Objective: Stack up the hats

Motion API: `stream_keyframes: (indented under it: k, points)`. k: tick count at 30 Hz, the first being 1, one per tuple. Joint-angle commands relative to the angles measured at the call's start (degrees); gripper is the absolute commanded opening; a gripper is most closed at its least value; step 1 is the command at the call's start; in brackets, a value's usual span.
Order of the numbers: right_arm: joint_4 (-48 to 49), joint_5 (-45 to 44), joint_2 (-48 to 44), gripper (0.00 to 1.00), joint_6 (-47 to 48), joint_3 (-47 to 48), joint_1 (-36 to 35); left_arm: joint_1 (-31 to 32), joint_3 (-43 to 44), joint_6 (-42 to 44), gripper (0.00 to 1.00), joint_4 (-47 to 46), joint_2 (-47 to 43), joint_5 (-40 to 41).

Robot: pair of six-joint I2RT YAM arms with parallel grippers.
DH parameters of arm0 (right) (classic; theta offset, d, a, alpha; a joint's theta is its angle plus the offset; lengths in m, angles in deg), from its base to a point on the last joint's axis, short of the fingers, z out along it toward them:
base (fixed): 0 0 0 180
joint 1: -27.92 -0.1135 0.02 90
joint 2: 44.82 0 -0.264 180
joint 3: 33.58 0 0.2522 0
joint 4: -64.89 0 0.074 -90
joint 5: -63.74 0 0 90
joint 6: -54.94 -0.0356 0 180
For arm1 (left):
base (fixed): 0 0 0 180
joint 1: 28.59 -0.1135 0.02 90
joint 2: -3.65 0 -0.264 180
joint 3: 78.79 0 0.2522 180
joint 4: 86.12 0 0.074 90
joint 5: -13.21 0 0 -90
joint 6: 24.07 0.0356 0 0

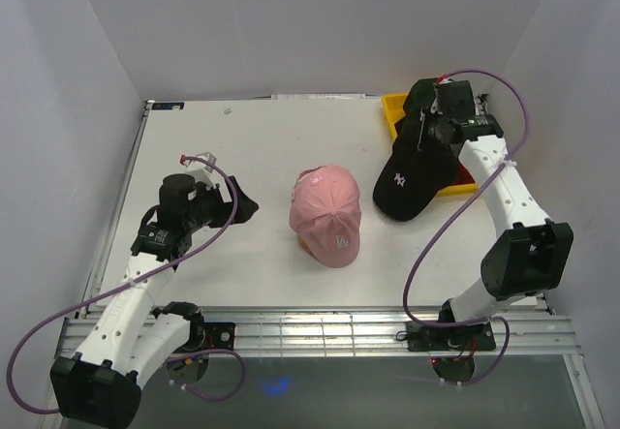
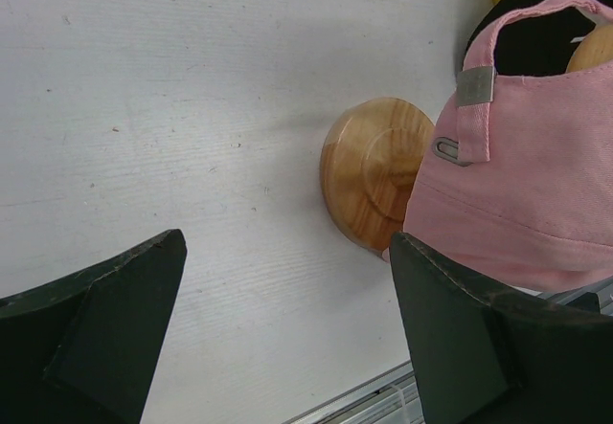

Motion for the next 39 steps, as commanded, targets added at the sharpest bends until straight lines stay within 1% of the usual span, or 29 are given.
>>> stream_keyframes:
  k: [1, 3, 5, 6, 8, 9, 12, 16, 20, 21, 23, 24, 26, 29, 30, 36, 39]
  points:
    - [-1.7, 5.3, -5.2, 0.08, 3.0, 7.4, -0.2, 0.2, -0.6, 0.3, 0.98, -0.8, -0.2, 0.5]
    - [-3.1, 7.8, -6.5, 0.08, 3.9, 10.1, -0.2, 0.2, -0.6, 0.4, 0.98, -0.9, -0.2, 0.5]
    - [-4.4, 8.3, -8.4, 0.08, 4.8, 11.6, -0.2, 0.2, -0.6, 0.4, 0.98, -0.8, -0.3, 0.5]
    - [-4.8, 11.8, -9.1, 0.08, 5.4, 12.8, -0.2, 0.2, -0.6, 0.4, 0.98, -0.9, -0.3, 0.5]
    - [-5.3, 14.5, -11.5, 0.08, 6.4, 13.8, -0.2, 0.3, -0.5, 0.3, 0.98, -0.8, -0.3, 0.6]
    - [-5.4, 18.1, -12.3, 0.08, 6.8, 14.5, -0.2, 0.2, -0.6, 0.4, 0.98, -0.8, -0.2, 0.5]
    - [-6.8, 23.1, -14.9, 0.08, 7.6, 17.5, -0.2, 0.3, -0.5, 0.4, 0.98, -0.8, -0.3, 0.5]
    - [-8.8, 27.3, -17.7, 0.08, 8.5, 23.2, -0.2, 0.3, -0.5, 0.3, 0.98, -0.8, -0.5, 0.6]
    - [-8.1, 31.9, -19.8, 0.08, 7.7, 26.0, -0.2, 0.2, -0.5, 0.4, 0.98, -0.8, -0.7, 0.7]
    - [-7.6, 34.8, -20.0, 0.08, 7.2, 26.3, -0.2, 0.2, -0.6, 0.3, 0.98, -0.8, -0.7, 0.7]
    - [-7.1, 37.8, -20.3, 0.08, 6.8, 26.6, -0.2, 0.3, -0.5, 0.3, 0.98, -0.8, -0.7, 0.9]
    - [-6.8, 41.2, -20.3, 0.08, 6.6, 26.4, -0.2, 0.3, -0.5, 0.3, 0.98, -0.8, -0.9, 0.9]
    - [-5.8, 44.2, -20.3, 0.08, 5.6, 25.7, -0.2, 0.4, -0.5, 0.2, 0.98, -0.8, -1.1, 1.1]
    - [-4.2, 51.3, -19.7, 0.08, 4.0, 24.5, -0.2, 0.4, -0.6, 0.3, 0.98, -0.7, -1.2, 1.3]
    - [-3.3, 55.2, -19.7, 0.08, 3.1, 23.3, -0.2, 0.3, -0.5, 0.1, 0.98, -0.7, -1.4, 1.4]
    - [-2.9, 59.6, -19.8, 0.08, 1.8, 23.0, -1.0, 0.3, -0.6, 0.1, 0.98, -0.7, -1.4, 1.4]
    - [-3.5, 58.7, -20.0, 0.08, 1.8, 21.2, -3.0, 0.4, -0.4, 0.1, 0.98, -0.7, -1.4, 1.3]
